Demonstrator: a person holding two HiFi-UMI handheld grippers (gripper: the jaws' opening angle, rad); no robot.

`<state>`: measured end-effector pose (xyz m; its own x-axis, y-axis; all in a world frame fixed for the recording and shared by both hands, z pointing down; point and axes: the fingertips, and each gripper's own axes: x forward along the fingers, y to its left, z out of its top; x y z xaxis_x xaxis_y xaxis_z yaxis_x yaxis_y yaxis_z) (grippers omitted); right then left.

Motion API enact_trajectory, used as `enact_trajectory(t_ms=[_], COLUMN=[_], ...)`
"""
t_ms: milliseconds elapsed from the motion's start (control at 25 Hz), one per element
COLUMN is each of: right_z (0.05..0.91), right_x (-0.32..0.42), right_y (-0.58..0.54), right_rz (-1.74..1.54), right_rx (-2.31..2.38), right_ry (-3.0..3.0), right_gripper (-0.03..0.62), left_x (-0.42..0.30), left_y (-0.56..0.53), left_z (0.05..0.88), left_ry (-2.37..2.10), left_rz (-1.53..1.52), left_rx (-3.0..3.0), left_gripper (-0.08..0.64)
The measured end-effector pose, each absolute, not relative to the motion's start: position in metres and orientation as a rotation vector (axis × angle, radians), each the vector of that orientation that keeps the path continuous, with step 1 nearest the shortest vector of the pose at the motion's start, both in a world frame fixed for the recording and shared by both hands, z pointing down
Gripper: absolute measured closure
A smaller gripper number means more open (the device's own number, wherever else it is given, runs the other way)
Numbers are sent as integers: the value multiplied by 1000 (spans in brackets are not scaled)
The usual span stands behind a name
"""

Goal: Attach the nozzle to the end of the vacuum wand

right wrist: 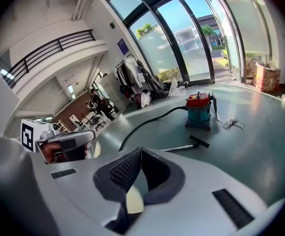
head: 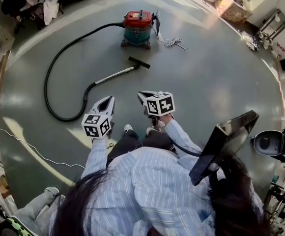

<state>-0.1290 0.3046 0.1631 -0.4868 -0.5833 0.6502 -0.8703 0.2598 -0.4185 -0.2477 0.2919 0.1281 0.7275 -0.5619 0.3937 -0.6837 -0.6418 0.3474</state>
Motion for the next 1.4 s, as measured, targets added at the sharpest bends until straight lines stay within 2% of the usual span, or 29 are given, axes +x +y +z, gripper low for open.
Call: enact_trajectory(t_ms=[240,640,1400], right_z=[150,163,165], right_x=[-105,-45,-19], right_y=[331,414,446], right_rz=[1050,1007,886], right_rx=[1236,1097,1011], right_ry=[-2242,-2240,-2273], right_gripper=[586,586,586], left_x=[-208,-135,-106], left_y=[319,427,466], left_z=[111,126,137], left_ry=[-1028,-1072,-1142], left_rz=[252,255,314], left_rx=[2415,2318,2302], left_gripper=[555,555,555])
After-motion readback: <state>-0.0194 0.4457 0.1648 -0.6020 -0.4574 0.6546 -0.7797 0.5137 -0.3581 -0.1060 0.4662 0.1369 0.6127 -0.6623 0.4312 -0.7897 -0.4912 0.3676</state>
